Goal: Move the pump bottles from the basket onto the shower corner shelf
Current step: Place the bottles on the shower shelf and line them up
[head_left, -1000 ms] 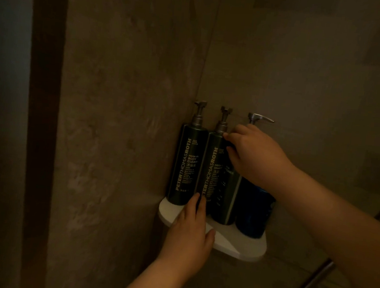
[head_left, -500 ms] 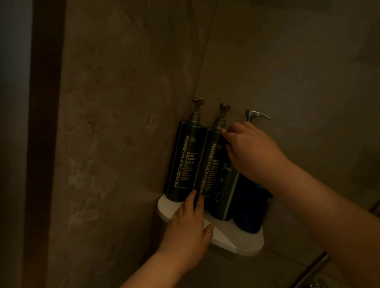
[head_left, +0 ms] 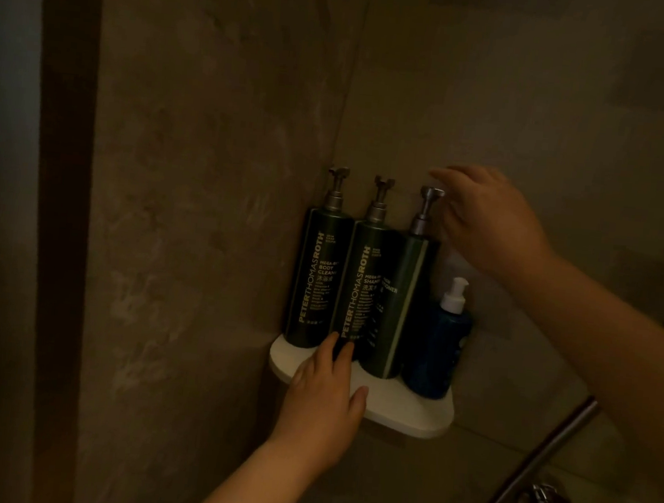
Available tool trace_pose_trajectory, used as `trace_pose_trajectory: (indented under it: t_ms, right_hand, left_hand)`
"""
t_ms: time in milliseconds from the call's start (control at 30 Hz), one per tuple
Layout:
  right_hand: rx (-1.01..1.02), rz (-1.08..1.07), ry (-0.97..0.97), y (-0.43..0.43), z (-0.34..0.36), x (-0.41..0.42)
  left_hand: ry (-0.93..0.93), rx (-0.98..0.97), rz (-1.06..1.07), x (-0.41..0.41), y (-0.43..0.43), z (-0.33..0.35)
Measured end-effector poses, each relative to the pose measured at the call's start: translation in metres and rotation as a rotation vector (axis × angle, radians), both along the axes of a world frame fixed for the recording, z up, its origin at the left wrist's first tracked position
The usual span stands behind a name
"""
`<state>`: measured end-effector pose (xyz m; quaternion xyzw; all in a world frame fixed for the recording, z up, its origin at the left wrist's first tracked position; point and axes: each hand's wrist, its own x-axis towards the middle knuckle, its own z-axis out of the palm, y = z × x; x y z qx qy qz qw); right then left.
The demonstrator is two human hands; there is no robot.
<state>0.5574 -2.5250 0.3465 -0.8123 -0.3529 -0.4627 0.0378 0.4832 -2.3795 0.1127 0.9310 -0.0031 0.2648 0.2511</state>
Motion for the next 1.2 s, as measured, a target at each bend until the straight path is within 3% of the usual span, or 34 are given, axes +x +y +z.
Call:
trace_pose_trajectory:
  t_ms: [133, 833, 1200]
  right_hand:
    - [-0.055, -0.024, 0.063, 0.002, -0.007, 0.009]
    - [0.205, 0.177, 0.328, 0.006, 0.011, -0.009]
    - [0.166, 0.269, 0.389, 0.0, 0.013, -0.031]
  left_hand:
    - [-0.009, 0.0, 0.02, -0.001, 0.001, -0.009]
    - [-0.131, -0.198, -0.088, -0.007, -0.002, -0.007]
    - [-0.181, -0.225, -0.18, -0.004, -0.011, 0.003]
